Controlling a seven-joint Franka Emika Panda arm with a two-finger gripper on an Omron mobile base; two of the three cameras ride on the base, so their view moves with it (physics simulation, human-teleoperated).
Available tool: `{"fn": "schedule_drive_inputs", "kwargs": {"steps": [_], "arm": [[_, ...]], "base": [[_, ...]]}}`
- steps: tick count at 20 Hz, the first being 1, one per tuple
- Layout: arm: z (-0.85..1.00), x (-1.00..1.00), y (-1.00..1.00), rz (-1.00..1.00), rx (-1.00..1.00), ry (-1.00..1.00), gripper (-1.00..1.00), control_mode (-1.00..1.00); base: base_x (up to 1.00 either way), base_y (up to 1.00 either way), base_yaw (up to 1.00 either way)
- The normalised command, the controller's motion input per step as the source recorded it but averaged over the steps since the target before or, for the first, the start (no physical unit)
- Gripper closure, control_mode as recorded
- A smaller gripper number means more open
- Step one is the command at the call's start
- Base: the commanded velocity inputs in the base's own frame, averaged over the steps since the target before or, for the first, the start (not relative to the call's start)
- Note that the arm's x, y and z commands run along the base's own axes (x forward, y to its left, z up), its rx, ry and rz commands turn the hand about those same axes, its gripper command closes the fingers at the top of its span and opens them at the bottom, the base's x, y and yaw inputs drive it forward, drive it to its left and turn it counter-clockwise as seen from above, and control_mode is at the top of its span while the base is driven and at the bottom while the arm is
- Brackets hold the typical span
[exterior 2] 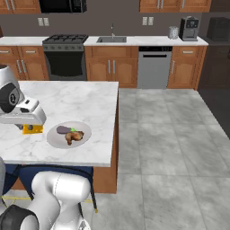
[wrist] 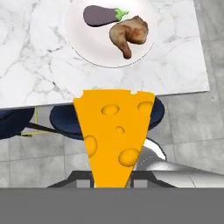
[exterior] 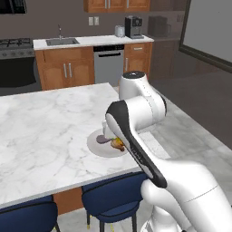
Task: Take the cheese, chicken drumstick, and eggplant from the fridge and place them on the plate on the dining counter to create an appetizer plate.
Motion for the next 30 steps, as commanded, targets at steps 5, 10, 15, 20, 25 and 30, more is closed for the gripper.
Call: {"fn": "schedule_drive_inputs", "kwargs": {"steps": [5, 10, 15, 20, 25, 30], "arm": [[-0.48, 0.25, 0.35, 0.0, 0.0, 0.08, 1.0, -1.0], [-0.18, 0.27, 0.05, 0.0, 0.0, -0.01, 1.0, -1.0], [-0.11, 0.32, 0.0, 0.0, 0.0, 0.0, 1.0, -1.0], [-0.17, 0.28, 0.0, 0.02, 0.0, 0.0, 1.0, -1.0], [-0.19, 0.22, 0.0, 0.15, 0.0, 0.0, 1.0, -1.0], [-0.11, 0.09, 0.0, 0.17, 0.0, 0.0, 1.0, -1.0]], "base": [[0.0, 0.0, 0.0], [0.0, 0.0, 0.0], [0.0, 0.0, 0.0], [0.0, 0.0, 0.0], [0.0, 0.0, 0.0], [0.0, 0.0, 0.0]]}}
